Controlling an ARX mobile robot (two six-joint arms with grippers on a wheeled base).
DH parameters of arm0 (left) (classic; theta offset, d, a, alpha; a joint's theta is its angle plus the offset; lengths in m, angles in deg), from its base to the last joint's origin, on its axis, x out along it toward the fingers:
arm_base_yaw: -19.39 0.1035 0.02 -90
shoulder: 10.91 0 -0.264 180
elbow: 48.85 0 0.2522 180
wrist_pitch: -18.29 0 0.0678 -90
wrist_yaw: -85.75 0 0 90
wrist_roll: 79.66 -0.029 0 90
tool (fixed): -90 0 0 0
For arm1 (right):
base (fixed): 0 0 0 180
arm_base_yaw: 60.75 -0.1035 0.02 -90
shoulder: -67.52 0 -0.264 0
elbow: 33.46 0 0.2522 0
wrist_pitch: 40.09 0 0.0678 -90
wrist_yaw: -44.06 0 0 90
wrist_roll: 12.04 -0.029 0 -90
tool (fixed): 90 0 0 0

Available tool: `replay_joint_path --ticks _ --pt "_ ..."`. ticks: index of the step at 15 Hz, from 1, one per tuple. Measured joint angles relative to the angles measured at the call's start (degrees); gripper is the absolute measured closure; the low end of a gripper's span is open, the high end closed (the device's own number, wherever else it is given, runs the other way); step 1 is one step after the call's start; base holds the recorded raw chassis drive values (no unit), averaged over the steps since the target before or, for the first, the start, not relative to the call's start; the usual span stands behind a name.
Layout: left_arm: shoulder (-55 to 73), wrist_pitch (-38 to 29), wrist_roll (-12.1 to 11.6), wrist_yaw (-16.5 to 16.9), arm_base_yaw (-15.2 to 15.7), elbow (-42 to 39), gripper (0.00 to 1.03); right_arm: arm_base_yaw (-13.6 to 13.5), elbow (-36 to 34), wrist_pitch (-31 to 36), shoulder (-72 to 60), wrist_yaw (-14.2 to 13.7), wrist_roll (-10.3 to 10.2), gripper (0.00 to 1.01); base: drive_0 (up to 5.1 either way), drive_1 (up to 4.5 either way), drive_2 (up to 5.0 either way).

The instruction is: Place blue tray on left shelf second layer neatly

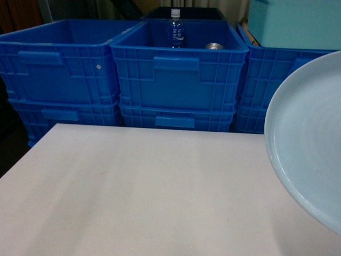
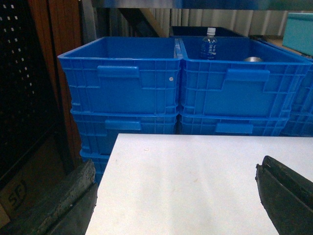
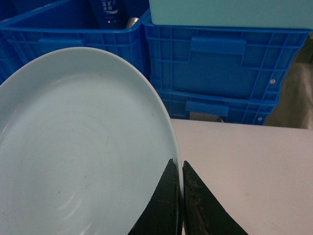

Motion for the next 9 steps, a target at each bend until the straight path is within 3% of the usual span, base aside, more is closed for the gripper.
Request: replay_joint_path --ticks 4,9 --pt "0.00 0.00 0.00 -0.04 0.00 0.00 0.05 1.60 -2.38 -2.64 7.48 2.60 0.24 0.99 0.0 0.00 0.0" --pt "0.00 0.02 0.00 0.00 0.00 0.00 0.05 0.96 -5.33 -9.16 20.17 3.76 0.90 0.99 0.0 0.00 0.0"
